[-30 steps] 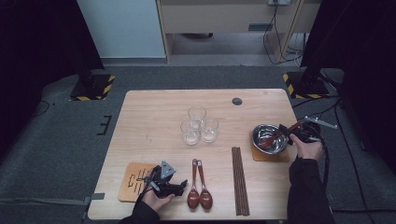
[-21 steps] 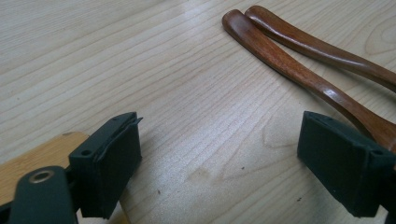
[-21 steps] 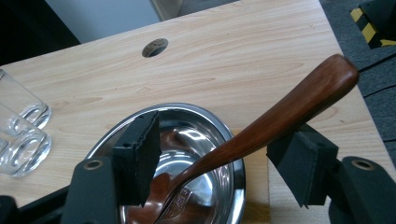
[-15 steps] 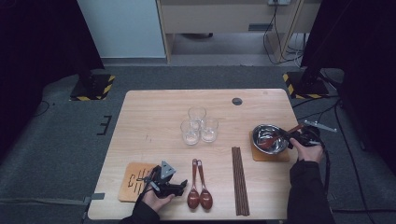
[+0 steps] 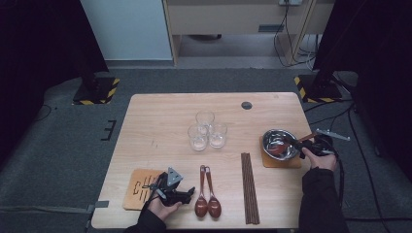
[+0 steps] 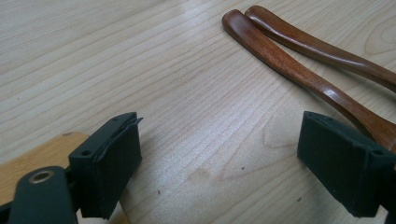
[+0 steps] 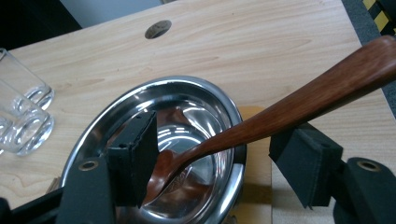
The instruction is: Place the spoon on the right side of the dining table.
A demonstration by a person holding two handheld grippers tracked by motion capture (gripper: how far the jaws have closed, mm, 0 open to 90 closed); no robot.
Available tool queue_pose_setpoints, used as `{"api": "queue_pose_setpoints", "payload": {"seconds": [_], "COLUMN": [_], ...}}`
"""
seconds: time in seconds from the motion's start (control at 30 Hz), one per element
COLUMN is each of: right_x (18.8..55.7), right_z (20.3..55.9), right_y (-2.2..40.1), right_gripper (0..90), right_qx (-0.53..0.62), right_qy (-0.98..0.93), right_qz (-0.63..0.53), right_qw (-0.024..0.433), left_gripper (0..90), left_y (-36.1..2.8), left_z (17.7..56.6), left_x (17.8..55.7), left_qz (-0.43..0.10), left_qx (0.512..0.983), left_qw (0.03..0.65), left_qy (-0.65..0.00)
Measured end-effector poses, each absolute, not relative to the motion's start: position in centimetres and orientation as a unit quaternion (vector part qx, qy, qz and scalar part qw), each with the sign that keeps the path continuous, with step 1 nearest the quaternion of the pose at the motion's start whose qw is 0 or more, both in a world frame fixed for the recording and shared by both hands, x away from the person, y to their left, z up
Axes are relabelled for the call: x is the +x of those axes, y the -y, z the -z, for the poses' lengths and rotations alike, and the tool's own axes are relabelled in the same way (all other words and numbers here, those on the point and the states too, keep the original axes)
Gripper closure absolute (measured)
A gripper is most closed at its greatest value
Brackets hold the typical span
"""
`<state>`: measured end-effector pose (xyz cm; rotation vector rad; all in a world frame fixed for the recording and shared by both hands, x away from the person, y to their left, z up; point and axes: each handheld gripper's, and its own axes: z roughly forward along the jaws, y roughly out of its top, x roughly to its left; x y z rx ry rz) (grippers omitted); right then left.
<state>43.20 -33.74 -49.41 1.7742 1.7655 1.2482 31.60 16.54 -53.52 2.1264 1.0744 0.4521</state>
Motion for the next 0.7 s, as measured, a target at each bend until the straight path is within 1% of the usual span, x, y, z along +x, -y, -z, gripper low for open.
{"api": "queue_pose_setpoints", "payload": {"seconds": [0.7], "right_x": [42.32], "right_z": [50.16], "right_y": [33.85], "right_gripper": [31.0], "right_qx": [0.629], "right_qy": [-0.629], "right_qz": [-0.427], "right_qw": [0.163], "left_gripper": [12.4], "left_y": [-16.54], "left_z": [53.52], "left_x": [31.60], "left_qz": [-0.175], "left_qx": [0.821], "left_qw": [0.351], "left_qy": [-0.415]}}
